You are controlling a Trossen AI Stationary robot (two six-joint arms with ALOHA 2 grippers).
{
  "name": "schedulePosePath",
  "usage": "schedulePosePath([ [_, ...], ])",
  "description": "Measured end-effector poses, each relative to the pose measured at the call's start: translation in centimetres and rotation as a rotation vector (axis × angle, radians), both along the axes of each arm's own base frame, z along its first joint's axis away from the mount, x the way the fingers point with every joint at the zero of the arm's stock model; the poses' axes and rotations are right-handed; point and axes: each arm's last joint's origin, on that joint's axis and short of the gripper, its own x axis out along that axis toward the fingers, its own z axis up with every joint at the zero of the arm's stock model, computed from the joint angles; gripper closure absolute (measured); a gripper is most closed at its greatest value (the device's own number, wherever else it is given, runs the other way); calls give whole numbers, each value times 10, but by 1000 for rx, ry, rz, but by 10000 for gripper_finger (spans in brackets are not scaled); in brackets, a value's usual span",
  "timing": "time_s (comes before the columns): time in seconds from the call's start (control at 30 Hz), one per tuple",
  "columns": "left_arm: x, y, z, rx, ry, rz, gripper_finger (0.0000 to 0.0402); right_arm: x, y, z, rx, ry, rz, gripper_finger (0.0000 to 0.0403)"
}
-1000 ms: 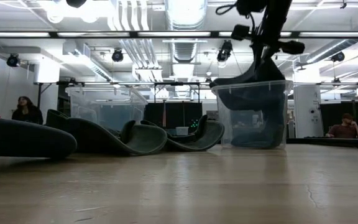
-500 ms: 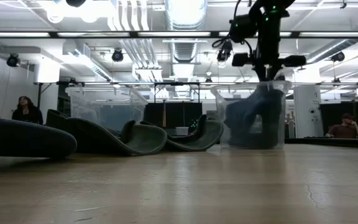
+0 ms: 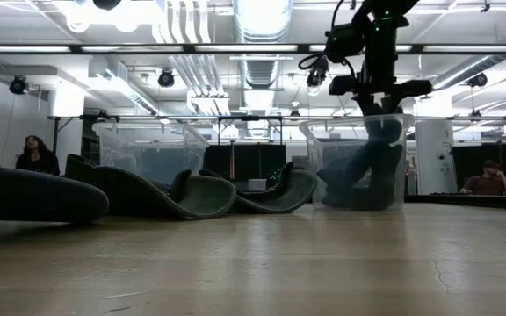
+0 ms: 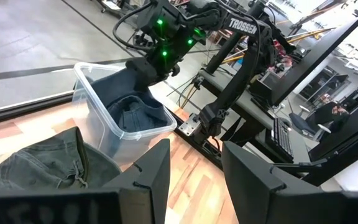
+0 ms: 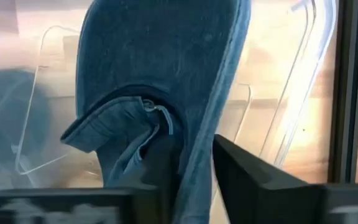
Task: Pick & Place hat
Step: Put the right blue cap into the right transparent bin, then put the blue cap into the right transparent bin
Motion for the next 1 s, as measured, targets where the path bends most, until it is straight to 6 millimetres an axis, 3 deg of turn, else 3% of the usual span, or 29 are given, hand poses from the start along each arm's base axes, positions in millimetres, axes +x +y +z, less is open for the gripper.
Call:
schedulePosePath([
  [0.23, 0, 0, -5, 6, 32, -1, 264, 1, 0, 22, -54, -32, 114, 186],
  [0.47, -1, -1, -13, 5, 122, -66, 264, -6, 14, 61, -154, -128, 197, 146],
  [0.8, -12, -7, -47, -199, 476, -262, 264, -16, 79, 116, -261, -390, 402, 149],
  [1.0, -30, -4, -79, -319, 860, -173, 264, -10, 122, 136, -320, -584, 549, 161],
])
